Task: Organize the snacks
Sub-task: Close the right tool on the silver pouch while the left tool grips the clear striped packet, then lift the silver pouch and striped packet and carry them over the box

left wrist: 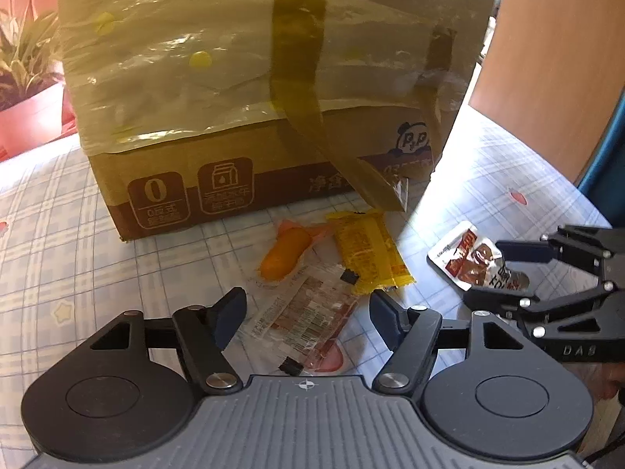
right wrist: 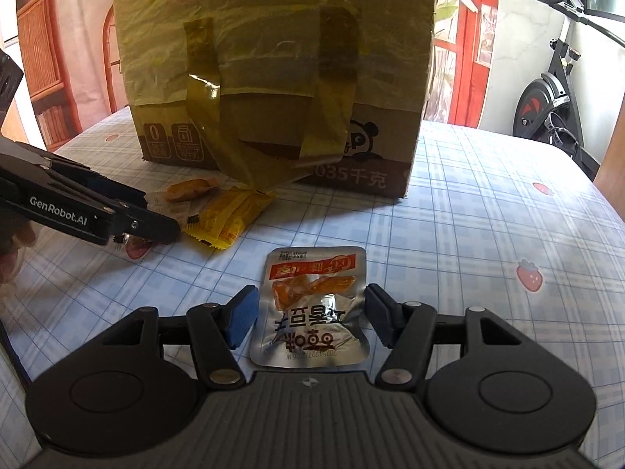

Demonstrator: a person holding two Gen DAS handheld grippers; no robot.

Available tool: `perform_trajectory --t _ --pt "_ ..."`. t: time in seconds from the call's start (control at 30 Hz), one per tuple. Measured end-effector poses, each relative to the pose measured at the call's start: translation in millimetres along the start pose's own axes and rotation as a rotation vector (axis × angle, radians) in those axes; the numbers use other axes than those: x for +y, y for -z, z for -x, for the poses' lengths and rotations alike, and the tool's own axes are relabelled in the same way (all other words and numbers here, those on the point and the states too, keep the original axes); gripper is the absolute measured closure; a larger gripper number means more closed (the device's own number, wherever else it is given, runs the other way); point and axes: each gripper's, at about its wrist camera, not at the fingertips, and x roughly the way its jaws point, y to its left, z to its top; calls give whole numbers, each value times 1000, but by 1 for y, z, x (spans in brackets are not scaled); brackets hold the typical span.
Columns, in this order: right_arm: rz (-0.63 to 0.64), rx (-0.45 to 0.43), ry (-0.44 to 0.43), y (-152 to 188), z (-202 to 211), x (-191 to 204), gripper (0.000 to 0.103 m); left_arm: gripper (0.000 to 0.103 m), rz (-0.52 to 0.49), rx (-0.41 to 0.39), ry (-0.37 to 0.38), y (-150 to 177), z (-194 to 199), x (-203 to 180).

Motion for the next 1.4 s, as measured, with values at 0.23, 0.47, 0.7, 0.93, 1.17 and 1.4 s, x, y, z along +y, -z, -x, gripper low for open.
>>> perform_trajectory --t 0.23,0.47,0.7,0.93,1.17,1.4 --pt "-5 0 -1 0 0 -1 40 37 -31 11 -81 15 10 -17" --pt "-4 0 -2 0 0 0 40 37 42 21 -62 15 15 -18" --pt "-3 2 -2 0 0 -1 40 35 -53 0 -97 11 4 -22" --pt "-8 12 -1 -2 -1 0 40 57 11 -17 -117 14 12 -18" --pt "-35 24 -23 -2 4 -1 41 61 106 -40 -90 25 35 -11" --pt "-53 22 -37 -1 14 3 43 61 139 -117 -93 21 60 -8"
